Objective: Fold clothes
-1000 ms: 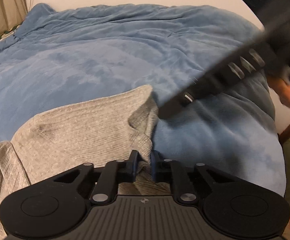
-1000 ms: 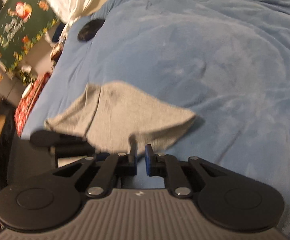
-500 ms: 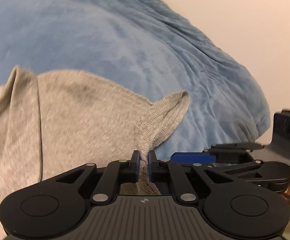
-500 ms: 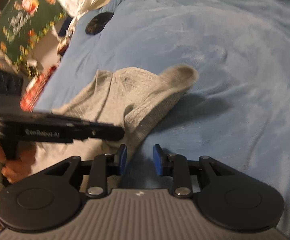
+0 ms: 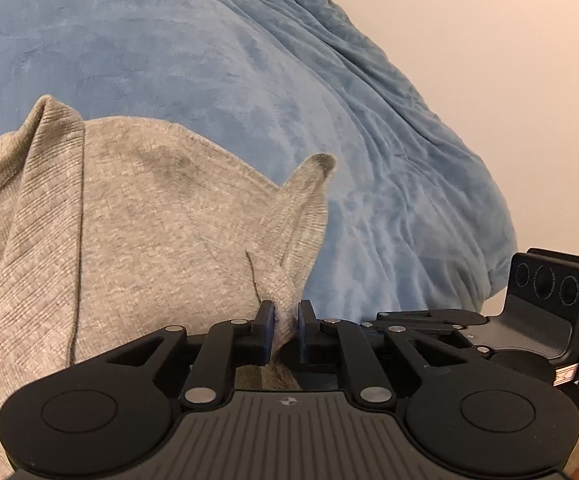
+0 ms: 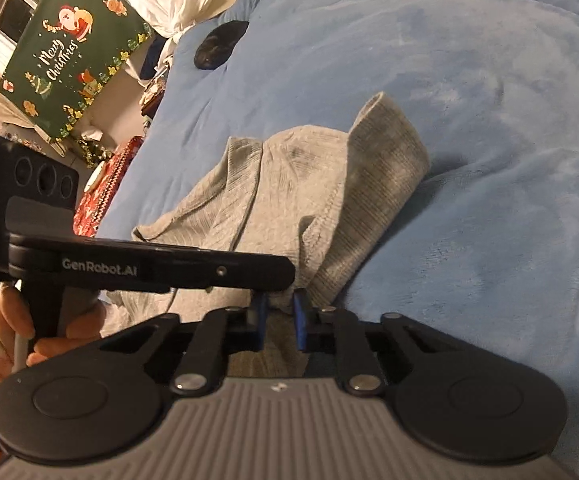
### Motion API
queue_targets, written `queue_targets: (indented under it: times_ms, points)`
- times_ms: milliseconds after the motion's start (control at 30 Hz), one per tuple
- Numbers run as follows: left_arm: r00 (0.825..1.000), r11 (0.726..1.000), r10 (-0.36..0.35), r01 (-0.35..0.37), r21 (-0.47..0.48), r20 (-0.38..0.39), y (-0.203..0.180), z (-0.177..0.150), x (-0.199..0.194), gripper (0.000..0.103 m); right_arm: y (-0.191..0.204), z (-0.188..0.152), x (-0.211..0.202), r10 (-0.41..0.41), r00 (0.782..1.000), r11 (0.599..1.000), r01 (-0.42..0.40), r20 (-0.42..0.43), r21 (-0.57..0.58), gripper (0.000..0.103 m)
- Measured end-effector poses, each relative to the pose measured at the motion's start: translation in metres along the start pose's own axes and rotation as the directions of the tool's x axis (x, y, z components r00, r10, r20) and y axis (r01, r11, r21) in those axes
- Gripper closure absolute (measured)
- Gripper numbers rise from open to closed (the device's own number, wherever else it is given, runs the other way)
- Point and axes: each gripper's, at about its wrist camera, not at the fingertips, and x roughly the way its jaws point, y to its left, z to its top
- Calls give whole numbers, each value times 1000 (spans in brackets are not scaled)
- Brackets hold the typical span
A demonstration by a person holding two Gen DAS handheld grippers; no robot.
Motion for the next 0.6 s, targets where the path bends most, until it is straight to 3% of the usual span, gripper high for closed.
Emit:
queue_targets:
  times_ms: [167, 267, 433, 600]
  points:
    - [996, 995, -91, 91, 48, -13, -25, 0, -4, 89, 1, -13, -43, -146, 989, 989, 146, 15, -9, 96]
    - [991, 987, -131, 133, 84, -37, -43, -6, 4, 83, -10, -26, -63, -209, 978, 978, 209, -15, 14, 96]
    - [990, 979, -104, 119, 165, -95, -64, -22, 31, 83, -22, -45, -71, -245, 967, 968, 248, -71, 40, 99]
    - [997, 949, -10, 34, 313, -80, -78, -41, 34, 83, -33, -30, -86, -260, 966, 964, 260, -7, 56, 93]
